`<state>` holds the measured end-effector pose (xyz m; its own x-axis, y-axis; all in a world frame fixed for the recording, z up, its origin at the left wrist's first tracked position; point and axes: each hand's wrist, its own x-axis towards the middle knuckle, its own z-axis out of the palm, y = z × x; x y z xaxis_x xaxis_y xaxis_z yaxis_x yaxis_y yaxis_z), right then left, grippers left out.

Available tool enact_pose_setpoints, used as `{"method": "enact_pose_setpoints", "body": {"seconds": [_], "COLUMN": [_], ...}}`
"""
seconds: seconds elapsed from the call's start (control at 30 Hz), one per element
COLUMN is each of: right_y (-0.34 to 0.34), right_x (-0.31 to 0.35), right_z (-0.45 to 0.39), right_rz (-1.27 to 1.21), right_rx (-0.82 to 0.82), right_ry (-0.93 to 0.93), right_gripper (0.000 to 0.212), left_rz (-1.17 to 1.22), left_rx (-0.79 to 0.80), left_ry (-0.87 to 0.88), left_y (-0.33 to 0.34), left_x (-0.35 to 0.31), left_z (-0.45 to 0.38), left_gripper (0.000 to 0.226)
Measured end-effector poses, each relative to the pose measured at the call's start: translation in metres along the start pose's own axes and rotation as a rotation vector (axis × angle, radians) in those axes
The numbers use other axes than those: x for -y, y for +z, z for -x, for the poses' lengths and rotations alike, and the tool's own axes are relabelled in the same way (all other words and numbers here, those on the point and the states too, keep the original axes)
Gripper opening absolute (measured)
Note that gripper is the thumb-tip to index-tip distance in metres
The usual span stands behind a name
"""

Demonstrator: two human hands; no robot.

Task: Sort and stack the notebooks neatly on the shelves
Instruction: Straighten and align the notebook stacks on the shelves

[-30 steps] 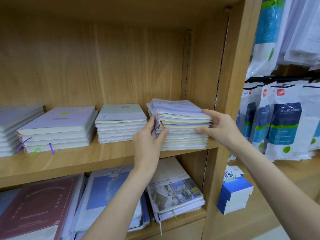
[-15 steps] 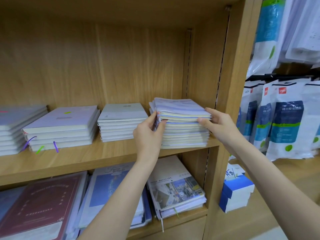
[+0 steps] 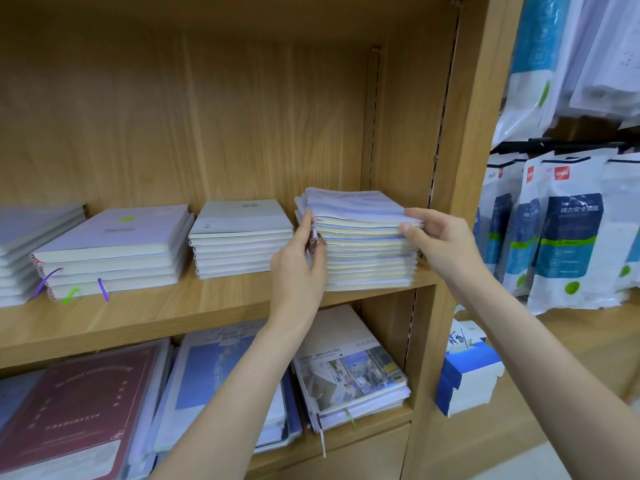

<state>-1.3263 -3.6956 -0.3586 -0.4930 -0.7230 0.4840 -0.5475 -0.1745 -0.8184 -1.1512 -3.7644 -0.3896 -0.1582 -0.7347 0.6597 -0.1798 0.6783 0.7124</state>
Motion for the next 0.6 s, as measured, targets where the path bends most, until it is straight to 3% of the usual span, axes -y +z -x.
{"method": "enact_pose_setpoints", "body": {"seconds": [0.4, 0.6], "right_y": [-0.0006, 0.0051], "right_x": [0.0045, 0.0022], "right_z": [0.0006, 0.0023], "right_rz": [0.043, 0.043], "right_rx": [-0.031, 0.033], "right_ry": [0.033, 0.022], "right_gripper": [0.050, 0.058], "left_rz": [0.004, -0.091], "left_rx": [-0.040, 0.096], "left_ry": [-0.043, -0.046], "left_y": [-0.0009, -0.0023], "left_x": [-0.0054, -0.0026], "left_z": [-0.0010, 0.0081], "left_gripper": [0.042, 0.063]}}
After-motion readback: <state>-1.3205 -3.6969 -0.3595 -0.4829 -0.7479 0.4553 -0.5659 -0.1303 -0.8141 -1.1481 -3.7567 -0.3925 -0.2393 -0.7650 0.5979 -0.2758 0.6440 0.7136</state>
